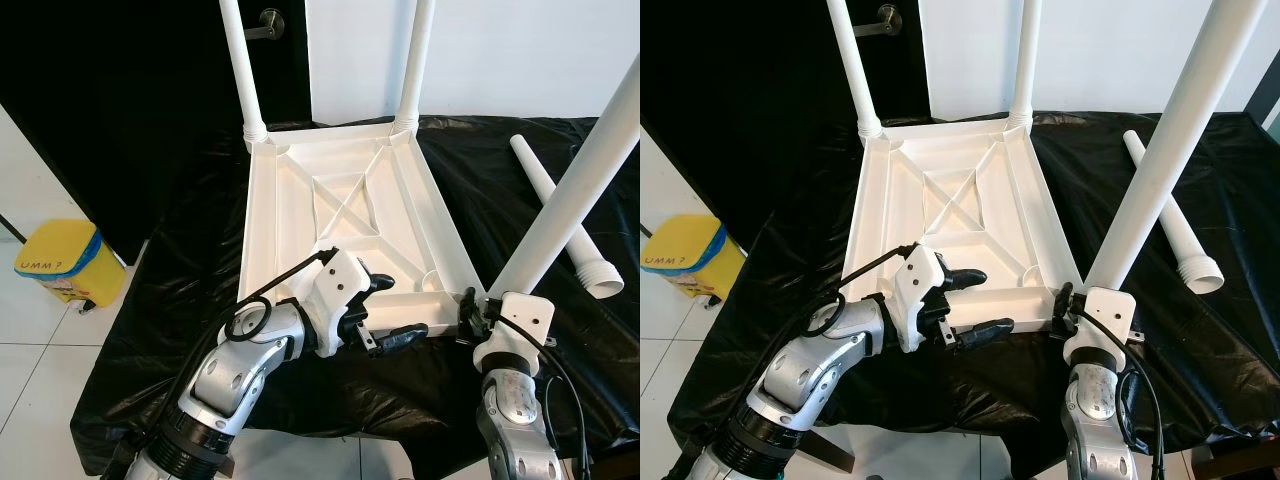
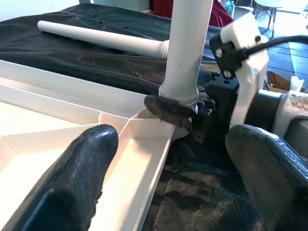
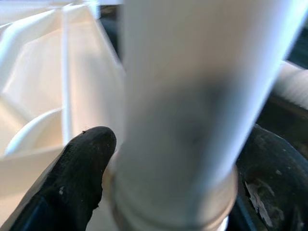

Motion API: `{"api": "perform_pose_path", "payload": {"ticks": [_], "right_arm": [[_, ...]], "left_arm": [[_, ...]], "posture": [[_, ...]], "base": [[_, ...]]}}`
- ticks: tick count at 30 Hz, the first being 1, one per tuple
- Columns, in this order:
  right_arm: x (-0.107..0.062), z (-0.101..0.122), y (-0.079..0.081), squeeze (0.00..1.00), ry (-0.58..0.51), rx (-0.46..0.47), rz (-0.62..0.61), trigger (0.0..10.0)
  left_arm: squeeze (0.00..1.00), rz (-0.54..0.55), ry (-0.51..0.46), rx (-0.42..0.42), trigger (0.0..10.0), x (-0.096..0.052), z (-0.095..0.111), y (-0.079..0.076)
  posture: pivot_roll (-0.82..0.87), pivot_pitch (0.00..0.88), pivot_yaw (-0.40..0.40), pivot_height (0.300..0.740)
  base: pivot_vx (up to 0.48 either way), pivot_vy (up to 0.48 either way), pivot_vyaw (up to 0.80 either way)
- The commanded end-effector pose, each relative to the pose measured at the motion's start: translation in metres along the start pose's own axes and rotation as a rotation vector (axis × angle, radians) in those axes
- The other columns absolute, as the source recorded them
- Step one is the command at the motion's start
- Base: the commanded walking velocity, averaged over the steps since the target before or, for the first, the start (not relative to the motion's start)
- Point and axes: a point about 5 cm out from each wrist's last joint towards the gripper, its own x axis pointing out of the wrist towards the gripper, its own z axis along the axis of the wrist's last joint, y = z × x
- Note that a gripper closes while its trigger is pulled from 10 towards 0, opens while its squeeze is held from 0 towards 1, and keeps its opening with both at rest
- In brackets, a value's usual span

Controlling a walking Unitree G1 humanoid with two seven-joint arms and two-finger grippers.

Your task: Building children table

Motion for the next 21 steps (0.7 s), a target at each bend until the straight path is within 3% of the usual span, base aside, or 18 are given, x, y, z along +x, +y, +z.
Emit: {"api": "perform_pose_path", "payload": {"ticks": [1,3,4,5,8,10,11,13,16,21], "right_arm": [[-0.005,-0.003,-0.003,0.42,0.01,-0.001,0.031,10.0],[-0.005,-0.003,-0.003,0.42,0.01,-0.001,0.031,10.0],[-0.008,-0.004,-0.005,0.0,0.013,-0.004,0.046,10.0],[-0.008,-0.004,-0.005,0.0,0.013,-0.004,0.046,10.0],[-0.018,-0.007,-0.007,0.0,0.028,-0.023,0.116,10.0],[-0.018,-0.007,-0.007,0.0,0.028,-0.023,0.116,10.0],[-0.023,-0.01,-0.007,0.0,0.043,-0.034,0.151,10.0],[-0.023,-0.01,-0.007,0.0,0.043,-0.034,0.151,10.0],[-0.035,-0.016,-0.01,0.0,0.073,-0.06,0.225,10.0],[-0.041,-0.016,-0.011,0.0,0.072,-0.061,0.28,10.0]], "left_arm": [[0.0,0.033,0.02,0.01,10.0,-0.001,-0.003,0.007],[0.0,0.033,0.02,0.01,10.0,-0.001,-0.003,0.007],[0.0,0.048,0.027,0.017,10.0,-0.002,-0.004,0.01],[0.0,0.048,0.027,0.017,10.0,-0.002,-0.004,0.01],[0.0,0.155,0.09,0.053,10.0,-0.006,-0.01,0.029],[0.0,0.155,0.09,0.053,10.0,-0.006,-0.01,0.029],[0.0,0.208,0.123,0.072,10.0,-0.007,-0.012,0.04],[0.0,0.208,0.123,0.072,10.0,-0.007,-0.012,0.04],[0.0,0.308,0.216,0.114,10.0,-0.008,-0.019,0.061],[0.0,0.327,0.298,0.151,10.0,-0.008,-0.029,0.066]], "posture": [[-0.25,0.06,0.06,0.74],[-0.25,0.06,0.06,0.74],[-0.25,0.06,0.06,0.74],[-0.25,0.06,0.06,0.74],[-0.26,0.075,0.064,0.74],[-0.26,0.075,0.064,0.74],[-0.27,0.081,0.064,0.74],[-0.27,0.081,0.064,0.74],[-0.28,0.088,0.066,0.74],[-0.28,0.093,0.066,0.74]], "base": [[0.0,0.0,0.0],[0.0,0.0,0.0],[0.0,0.0,0.0],[0.0,0.0,0.0],[0.0,0.0,0.0],[0.0,0.0,0.0],[0.0,0.0,0.0],[0.0,0.0,0.0],[0.0,0.0,0.0],[0.0,0.0,0.0]]}}
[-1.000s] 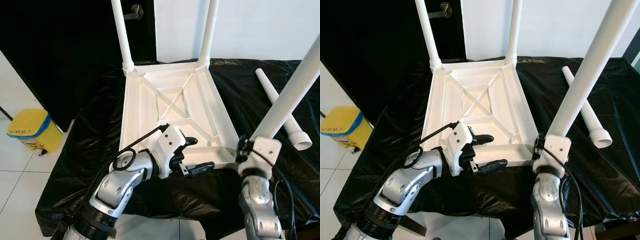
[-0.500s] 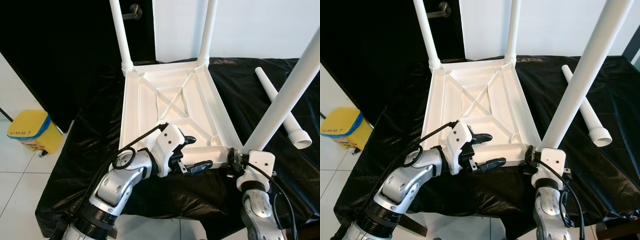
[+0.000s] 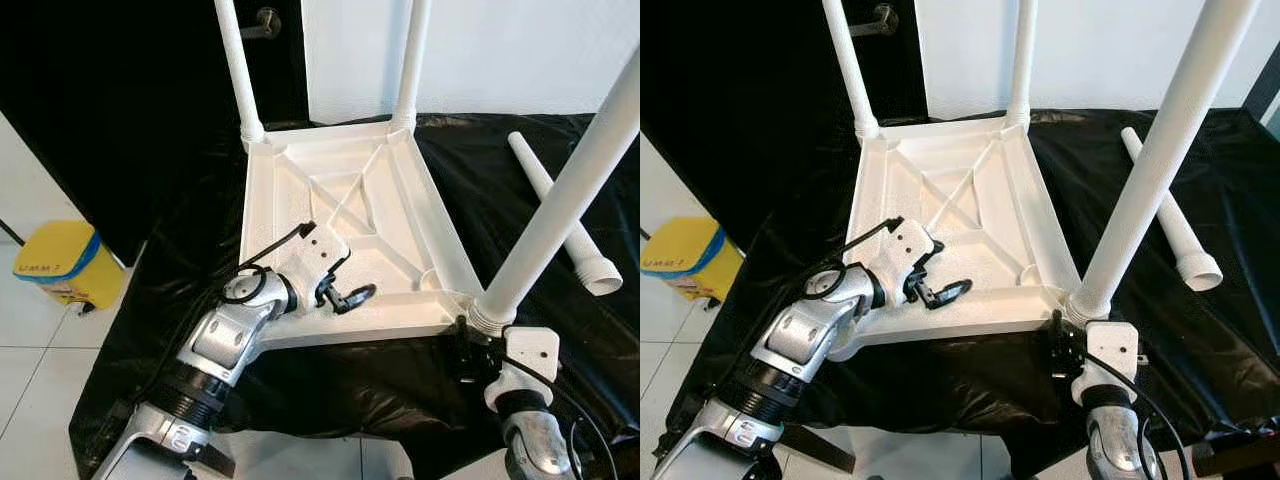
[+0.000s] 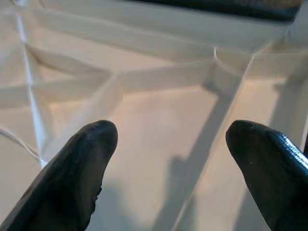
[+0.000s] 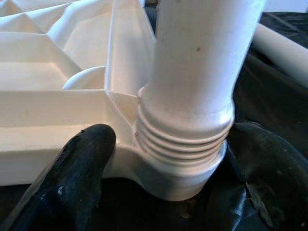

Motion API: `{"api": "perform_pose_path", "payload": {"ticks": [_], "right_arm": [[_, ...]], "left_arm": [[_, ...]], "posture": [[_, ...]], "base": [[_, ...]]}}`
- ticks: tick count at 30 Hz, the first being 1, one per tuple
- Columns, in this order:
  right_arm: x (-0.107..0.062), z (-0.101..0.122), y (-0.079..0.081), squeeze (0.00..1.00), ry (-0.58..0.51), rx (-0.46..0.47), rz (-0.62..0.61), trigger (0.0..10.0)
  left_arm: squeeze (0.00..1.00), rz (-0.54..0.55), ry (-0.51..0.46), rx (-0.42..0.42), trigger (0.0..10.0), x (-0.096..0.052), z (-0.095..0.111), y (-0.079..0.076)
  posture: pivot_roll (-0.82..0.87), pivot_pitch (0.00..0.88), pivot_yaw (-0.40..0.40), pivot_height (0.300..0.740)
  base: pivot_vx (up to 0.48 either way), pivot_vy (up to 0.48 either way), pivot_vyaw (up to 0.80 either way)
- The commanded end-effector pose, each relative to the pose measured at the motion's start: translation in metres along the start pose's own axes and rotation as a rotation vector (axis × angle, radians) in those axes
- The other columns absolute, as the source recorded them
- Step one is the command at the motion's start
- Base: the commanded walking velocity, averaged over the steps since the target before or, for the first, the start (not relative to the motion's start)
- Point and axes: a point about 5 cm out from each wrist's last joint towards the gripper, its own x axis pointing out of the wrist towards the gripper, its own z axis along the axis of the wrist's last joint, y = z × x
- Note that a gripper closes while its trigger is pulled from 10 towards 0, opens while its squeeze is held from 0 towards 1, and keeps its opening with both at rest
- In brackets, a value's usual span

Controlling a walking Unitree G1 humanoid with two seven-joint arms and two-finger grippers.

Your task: Building children table

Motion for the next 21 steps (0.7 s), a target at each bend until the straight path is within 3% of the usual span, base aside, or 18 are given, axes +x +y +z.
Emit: {"api": "perform_pose_path", "payload": {"ticks": [1,8,16,21], "right_arm": [[-0.006,-0.011,0.005,0.0,0.058,0.012,0.057,10.0],[-0.005,-0.009,0.003,0.0,0.049,0.012,0.077,10.0],[-0.005,-0.004,0.008,0.0,0.006,0.035,0.125,10.0],[-0.003,0.001,0.014,0.0,-0.022,0.082,0.149,10.0]], "left_arm": [[0.0,0.058,0.06,0.036,10.0,0.003,-0.009,0.005],[0.0,0.079,0.12,0.045,10.0,0.01,-0.017,0.008],[0.0,0.036,0.151,0.031,10.0,0.022,-0.02,0.001],[0.0,0.042,0.19,-0.053,10.0,0.035,-0.026,-0.005]], "posture": [[-0.28,0.094,0.068,0.74],[-0.28,0.098,0.071,0.74],[-0.27,0.095,0.068,0.74],[-0.27,0.094,0.066,0.74]], "base": [[0.0,0.0,0.0],[0.0,0.0,0.0],[0.0,0.0,0.0],[0.0,0.0,0.0]]}}
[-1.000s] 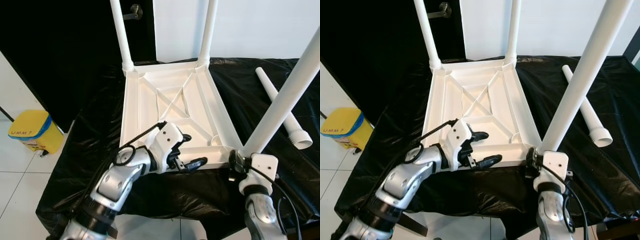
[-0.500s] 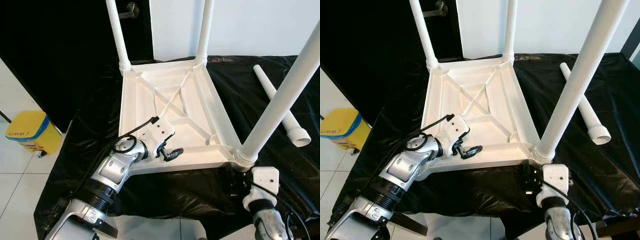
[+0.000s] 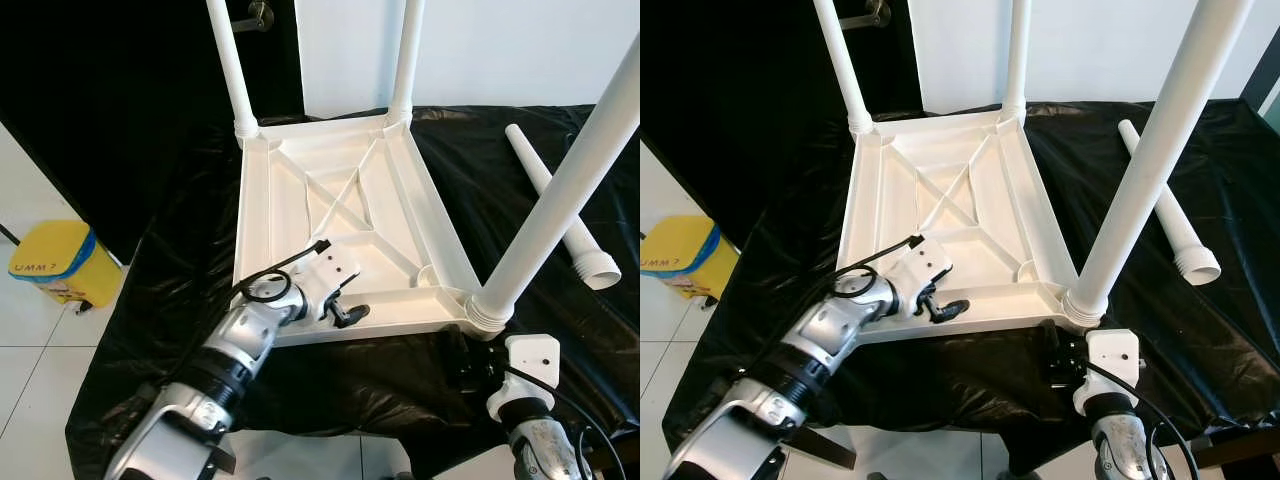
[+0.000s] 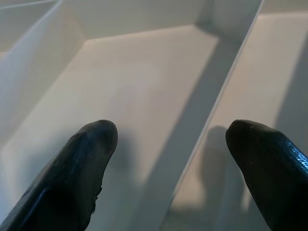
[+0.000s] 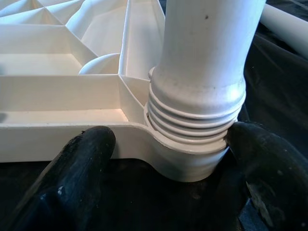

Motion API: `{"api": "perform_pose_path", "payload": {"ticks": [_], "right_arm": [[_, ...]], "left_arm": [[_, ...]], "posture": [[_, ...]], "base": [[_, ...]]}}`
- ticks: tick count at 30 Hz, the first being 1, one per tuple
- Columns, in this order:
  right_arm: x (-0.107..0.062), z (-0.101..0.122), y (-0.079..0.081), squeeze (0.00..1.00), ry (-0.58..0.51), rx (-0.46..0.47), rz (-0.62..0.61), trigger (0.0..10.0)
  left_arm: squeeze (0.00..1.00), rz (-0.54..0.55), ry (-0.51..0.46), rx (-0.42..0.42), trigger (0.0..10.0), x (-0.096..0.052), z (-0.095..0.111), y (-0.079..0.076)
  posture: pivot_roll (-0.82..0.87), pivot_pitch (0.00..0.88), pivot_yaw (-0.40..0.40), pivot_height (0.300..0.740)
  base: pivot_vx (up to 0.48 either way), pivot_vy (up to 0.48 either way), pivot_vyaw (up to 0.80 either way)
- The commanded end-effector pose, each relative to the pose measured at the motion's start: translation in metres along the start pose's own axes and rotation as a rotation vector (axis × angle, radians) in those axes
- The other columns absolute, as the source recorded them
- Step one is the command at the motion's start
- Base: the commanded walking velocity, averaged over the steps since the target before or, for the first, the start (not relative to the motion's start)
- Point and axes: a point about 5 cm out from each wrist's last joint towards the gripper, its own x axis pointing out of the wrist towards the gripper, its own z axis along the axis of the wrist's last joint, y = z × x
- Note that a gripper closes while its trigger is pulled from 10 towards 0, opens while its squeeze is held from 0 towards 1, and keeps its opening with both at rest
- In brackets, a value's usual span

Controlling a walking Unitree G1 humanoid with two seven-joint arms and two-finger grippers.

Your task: Building children table

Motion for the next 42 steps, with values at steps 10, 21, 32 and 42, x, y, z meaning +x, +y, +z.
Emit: {"api": "perform_pose_path", "payload": {"ticks": [10,21,32,42], "right_arm": [[0.003,0.004,0.014,0.0,-0.027,0.029,0.077,10.0],[0.005,0.004,0.015,0.0,-0.034,0.033,0.066,10.0],[0.013,0.005,0.024,0.0,-0.049,0.057,0.047,10.0],[0.021,0.007,0.026,0.0,-0.063,0.072,0.016,10.0]], "left_arm": [[0.0,0.223,0.086,-0.212,0.0,0.008,-0.02,0.017],[0.0,0.393,0.05,-0.298,0.0,-0.002,-0.029,0.021],[0.0,0.573,-0.035,-0.372,0.0,-0.011,-0.029,0.014],[0.0,0.601,-0.119,-0.375,0.0,-0.015,-0.018,0.017]], "posture": [[-0.28,0.092,0.071,0.74],[-0.29,0.089,0.082,0.74],[-0.27,0.086,0.078,0.74],[-0.26,0.092,0.083,0.74]], "base": [[0.0,0.0,0.0],[0.0,0.0,0.0],[0.0,0.0,0.0],[0.0,0.0,0.0]]}}
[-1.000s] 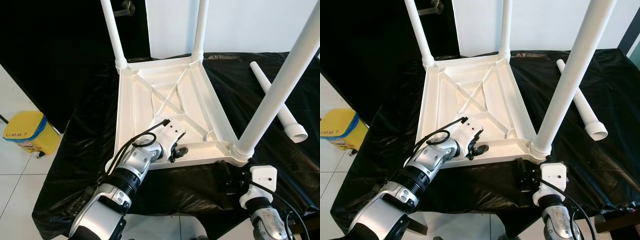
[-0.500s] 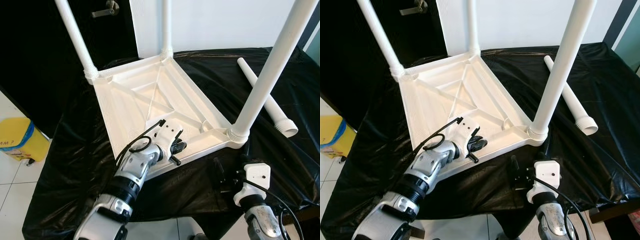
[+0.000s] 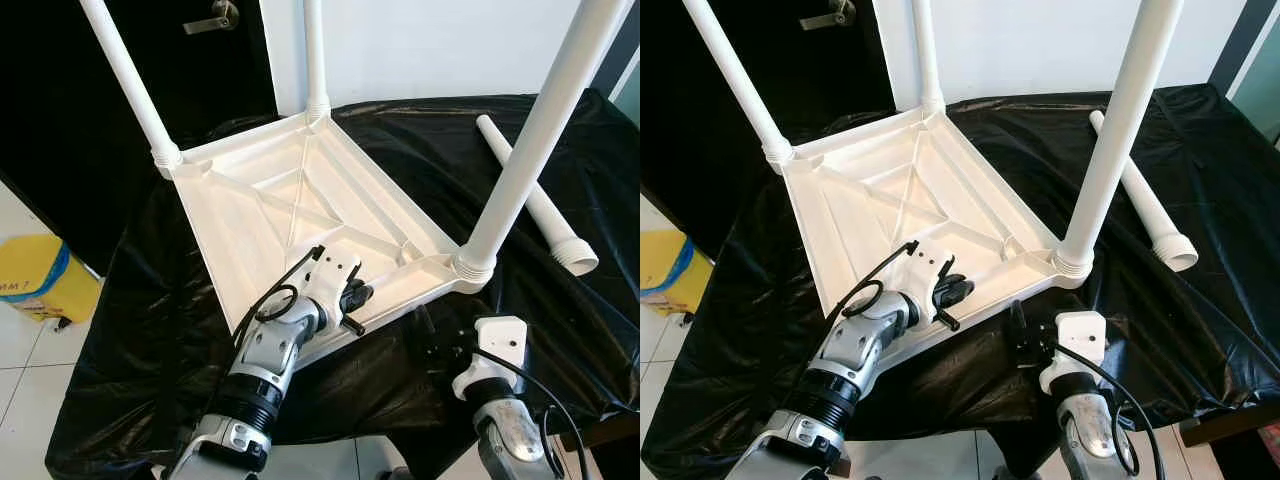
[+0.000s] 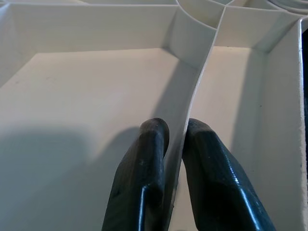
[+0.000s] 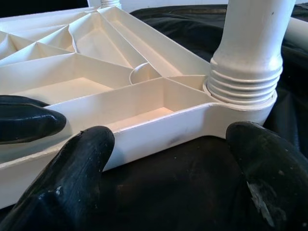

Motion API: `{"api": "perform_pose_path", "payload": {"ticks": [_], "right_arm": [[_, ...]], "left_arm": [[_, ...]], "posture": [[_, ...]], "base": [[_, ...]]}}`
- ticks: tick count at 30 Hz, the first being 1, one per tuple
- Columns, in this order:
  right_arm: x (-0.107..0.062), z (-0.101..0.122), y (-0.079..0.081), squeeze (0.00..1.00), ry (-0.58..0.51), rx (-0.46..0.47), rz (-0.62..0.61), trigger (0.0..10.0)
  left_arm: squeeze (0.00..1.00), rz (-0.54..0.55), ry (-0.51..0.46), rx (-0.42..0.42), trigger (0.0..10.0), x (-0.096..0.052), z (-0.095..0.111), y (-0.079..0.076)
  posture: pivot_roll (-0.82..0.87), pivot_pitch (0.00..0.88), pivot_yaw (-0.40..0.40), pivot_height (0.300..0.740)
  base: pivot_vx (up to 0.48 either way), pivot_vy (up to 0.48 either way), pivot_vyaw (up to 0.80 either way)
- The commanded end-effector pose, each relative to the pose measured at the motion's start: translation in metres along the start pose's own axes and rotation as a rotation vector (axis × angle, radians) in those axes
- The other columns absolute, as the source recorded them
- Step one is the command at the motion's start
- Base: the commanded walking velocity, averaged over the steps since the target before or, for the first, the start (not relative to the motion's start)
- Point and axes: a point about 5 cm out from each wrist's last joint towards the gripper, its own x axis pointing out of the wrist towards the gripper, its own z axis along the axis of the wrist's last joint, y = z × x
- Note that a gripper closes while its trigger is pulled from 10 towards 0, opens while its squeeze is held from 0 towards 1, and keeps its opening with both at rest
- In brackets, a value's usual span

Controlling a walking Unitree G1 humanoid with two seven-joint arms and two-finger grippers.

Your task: Building children table

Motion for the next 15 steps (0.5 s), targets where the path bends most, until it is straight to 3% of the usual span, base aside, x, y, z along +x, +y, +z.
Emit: {"api": "perform_pose_path", "payload": {"ticks": [1,2,3,4,6,7,10,12,13,15], "right_arm": [[0.0,-0.002,0.0,0.0,0.003,0.007,-0.018,10.0],[0.0,-0.002,0.0,0.0,0.003,0.007,-0.018,10.0],[0.001,-0.002,0.0,0.0,0.0,0.008,-0.018,10.0],[0.002,-0.001,0.0,0.0,-0.003,0.007,-0.018,10.0],[0.002,-0.001,0.0,0.0,-0.003,0.007,-0.018,10.0],[0.004,-0.001,0.001,0.0,-0.006,0.005,-0.017,10.0],[0.005,-0.001,0.001,0.0,-0.006,0.002,-0.009,10.0],[0.007,-0.003,0.001,0.0,-0.002,-0.004,0.003,10.0],[0.008,-0.004,0.0,0.0,0.0,-0.006,0.007,10.0],[0.008,-0.004,0.0,0.0,0.0,-0.006,0.007,10.0]], "left_arm": [[0.0,0.419,-0.038,-0.027,0.0,-0.009,0.0,0.026],[0.0,0.419,-0.038,-0.027,0.0,-0.009,0.0,0.026],[0.0,0.363,-0.083,-0.022,10.0,-0.007,0.007,0.02],[0.0,0.291,-0.137,-0.007,10.0,-0.006,0.015,0.013],[0.0,0.291,-0.137,-0.007,10.0,-0.006,0.015,0.013],[0.0,0.188,-0.218,0.018,10.0,-0.007,0.027,0.004],[0.0,0.125,-0.257,0.041,10.0,-0.01,0.032,0.001],[0.0,-0.003,-0.327,0.066,10.0,-0.02,0.039,-0.004],[1.0,-0.047,-0.346,0.049,10.0,-0.023,0.04,-0.005],[1.0,-0.047,-0.346,0.049,10.0,-0.023,0.04,-0.005]], "posture": [[-0.26,0.092,0.083,0.74],[-0.26,0.092,0.083,0.74],[-0.26,0.096,0.082,0.74],[-0.26,0.097,0.082,0.74],[-0.26,0.097,0.082,0.74],[-0.26,0.098,0.081,0.74],[-0.25,0.099,0.079,0.74],[-0.24,0.095,0.076,0.74],[-0.24,0.095,0.076,0.74],[-0.24,0.095,0.076,0.74]], "base": [[0.0,0.0,0.0],[0.0,0.0,0.0],[0.0,0.0,0.0],[0.0,0.0,0.0],[0.0,0.0,0.0],[0.0,0.0,0.0],[0.0,0.0,0.0],[0.0,0.0,0.0],[0.0,0.0,0.0],[0.0,0.0,0.0]]}}
